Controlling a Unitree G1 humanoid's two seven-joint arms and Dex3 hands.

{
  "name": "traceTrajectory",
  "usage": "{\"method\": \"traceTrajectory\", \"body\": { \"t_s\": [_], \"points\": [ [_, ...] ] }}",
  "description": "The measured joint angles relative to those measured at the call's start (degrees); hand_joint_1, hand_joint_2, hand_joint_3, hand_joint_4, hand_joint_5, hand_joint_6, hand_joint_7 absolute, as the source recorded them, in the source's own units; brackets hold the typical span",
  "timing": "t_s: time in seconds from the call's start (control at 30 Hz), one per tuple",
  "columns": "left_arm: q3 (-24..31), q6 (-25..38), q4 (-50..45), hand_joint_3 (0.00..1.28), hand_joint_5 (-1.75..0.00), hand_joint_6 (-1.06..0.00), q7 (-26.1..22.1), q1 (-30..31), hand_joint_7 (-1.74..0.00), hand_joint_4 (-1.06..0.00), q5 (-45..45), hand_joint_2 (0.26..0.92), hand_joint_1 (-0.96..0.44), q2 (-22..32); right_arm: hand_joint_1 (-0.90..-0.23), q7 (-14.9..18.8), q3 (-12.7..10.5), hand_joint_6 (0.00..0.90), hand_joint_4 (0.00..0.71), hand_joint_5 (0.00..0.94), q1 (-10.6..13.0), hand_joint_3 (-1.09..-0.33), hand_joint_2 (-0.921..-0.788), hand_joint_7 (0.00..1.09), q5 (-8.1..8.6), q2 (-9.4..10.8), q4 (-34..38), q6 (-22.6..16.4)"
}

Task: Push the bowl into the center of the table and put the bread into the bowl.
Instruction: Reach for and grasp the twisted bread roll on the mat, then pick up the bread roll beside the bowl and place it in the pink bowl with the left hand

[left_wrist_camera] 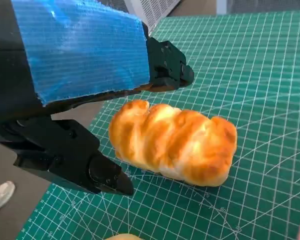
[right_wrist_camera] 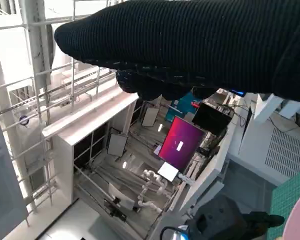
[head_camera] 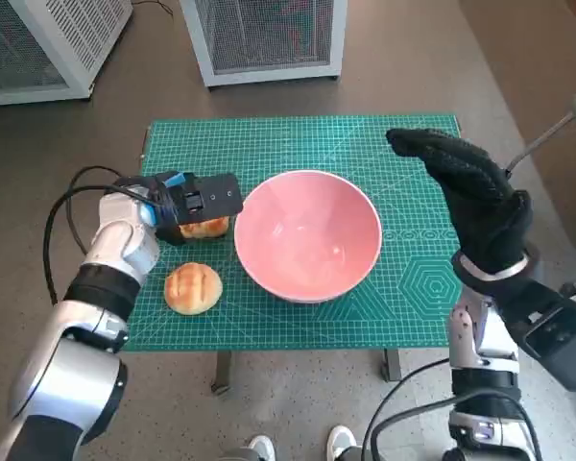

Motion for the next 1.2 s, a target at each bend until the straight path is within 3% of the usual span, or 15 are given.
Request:
{"method": "traceTrajectory", "body": {
  "t_s": [0.23, 0.37, 0.4, 0.47, 0.5, 0.6, 0.7, 0.9, 1.2],
  "points": [
    [0.07, -5.95, 3.41, 0.04, -0.06, -0.47, 6.54, 0.03, -0.07, -0.44, -0.23, 0.812, 0.03, -0.77, -0.529, -0.02, 0.01, 0.000, 0.300, 0.001, 0.42, -0.529, -0.921, 0.63, 0.00, 0.09, -0.39, 0.03],
    [-0.52, -10.09, 4.38, 0.05, -0.09, -0.58, 11.61, 0.42, -0.09, -0.64, 0.23, 0.851, 0.02, -0.78, -0.529, -0.02, 0.02, 0.000, 0.301, 0.002, 0.72, -0.532, -0.921, 0.63, -0.01, 0.22, -0.39, 0.01],
    [-0.81, -10.85, 4.66, 0.09, -0.54, -0.62, 12.64, 0.47, -0.12, -0.61, 0.42, 0.876, 0.14, -0.79, -0.528, -0.03, 0.03, 0.000, 0.301, 0.002, 0.79, -0.533, -0.921, 0.63, -0.01, 0.25, -0.39, 0.01],
    [-1.60, -12.42, 5.53, 0.13, -0.93, -0.68, 14.76, 0.50, -0.16, -0.59, 1.03, 0.898, 0.24, -0.81, -0.526, -0.04, 0.06, 0.000, 0.301, 0.001, 0.95, -0.533, -0.921, 0.63, -0.02, 0.35, -0.40, -0.01],
    [-1.98, -12.99, 5.80, 0.14, -1.08, -0.71, 15.59, 0.57, -0.18, -0.59, 1.40, 0.906, 0.29, -0.81, -0.525, -0.06, 0.08, -0.001, 0.301, 0.001, 1.02, -0.534, -0.921, 0.63, -0.02, 0.40, -0.41, -0.01],
    [-2.58, -14.79, 6.40, 0.14, -1.29, -0.61, 17.44, 0.88, -0.79, -0.60, 1.99, 0.916, 0.09, -0.79, -0.518, -0.08, 0.16, -0.001, 0.300, 0.001, 1.32, -0.533, -0.921, 0.63, -0.02, 0.51, -0.58, -0.01],
    [-2.54, -16.33, 6.72, 0.13, -1.36, -0.62, 18.82, 1.26, -0.96, -0.60, 1.96, 0.919, 0.03, -0.67, -0.513, -0.08, 0.18, -0.001, 0.300, 0.001, 1.55, -0.532, -0.921, 0.63, -0.01, 0.54, -0.68, -0.01],
    [-2.20, -18.00, 6.83, 0.11, -1.32, -0.64, 19.86, 1.41, -1.10, -0.59, 1.81, 0.919, 0.00, -0.01, -0.513, -0.08, 0.19, -0.001, 0.300, 0.001, 1.72, -0.528, -0.921, 0.63, 0.01, 0.54, -1.01, -0.01],
    [-0.97, -19.56, 6.77, 0.09, -1.26, -0.62, 19.87, 1.58, -1.14, -0.64, 0.72, 0.920, 0.00, 0.86, -0.511, -0.08, 0.31, -0.001, 0.301, 0.001, 2.15, -0.534, -0.921, 0.62, 0.01, 0.65, -1.17, -0.01]
  ]
}}
